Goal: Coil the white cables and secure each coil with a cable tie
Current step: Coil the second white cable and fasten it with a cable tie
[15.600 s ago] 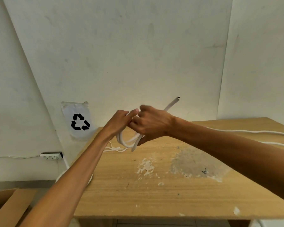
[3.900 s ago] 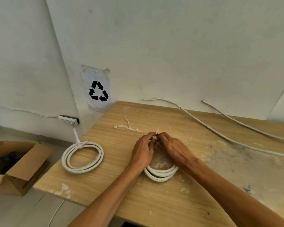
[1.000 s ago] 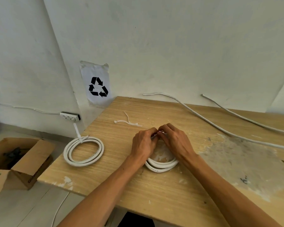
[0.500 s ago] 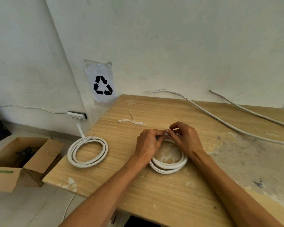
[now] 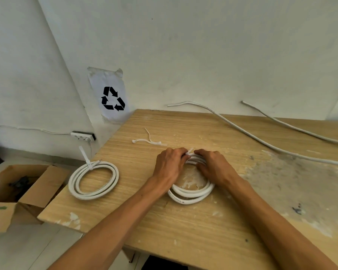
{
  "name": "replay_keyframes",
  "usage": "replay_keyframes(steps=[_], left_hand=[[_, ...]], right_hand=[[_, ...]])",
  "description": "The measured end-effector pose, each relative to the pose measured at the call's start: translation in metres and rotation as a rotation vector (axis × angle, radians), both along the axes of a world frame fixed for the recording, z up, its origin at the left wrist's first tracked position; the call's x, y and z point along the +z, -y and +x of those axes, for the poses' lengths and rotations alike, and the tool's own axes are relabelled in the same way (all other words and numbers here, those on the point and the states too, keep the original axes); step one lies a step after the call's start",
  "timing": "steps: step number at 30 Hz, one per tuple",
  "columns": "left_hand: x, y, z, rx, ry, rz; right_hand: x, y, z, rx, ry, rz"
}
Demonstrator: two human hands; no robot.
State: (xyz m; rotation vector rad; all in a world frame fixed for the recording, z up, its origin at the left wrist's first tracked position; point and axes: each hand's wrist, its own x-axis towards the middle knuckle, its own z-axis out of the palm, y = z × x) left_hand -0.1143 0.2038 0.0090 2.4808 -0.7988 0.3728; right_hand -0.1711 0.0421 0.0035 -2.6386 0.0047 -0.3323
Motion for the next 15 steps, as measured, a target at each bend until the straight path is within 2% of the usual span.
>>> replay_keyframes(steps=[6,9,15], left_hand=[[0.003,-0.002,-0.002,-0.044,-0.102,0.002],[0.002,0.004,-0.006,0.010,-0.148,-0.036],[-0.004,0.013,-0.009,0.068,-0.171,-0.276]], right_hand=[[-0.002,-0.004,-0.002,-0.014,0.022,-0.026],[-0.002,-0.010,-0.001,-0.057,0.008,-0.037],[0.007,-0.040,0.005,-0.233,-0.077,-0.157]])
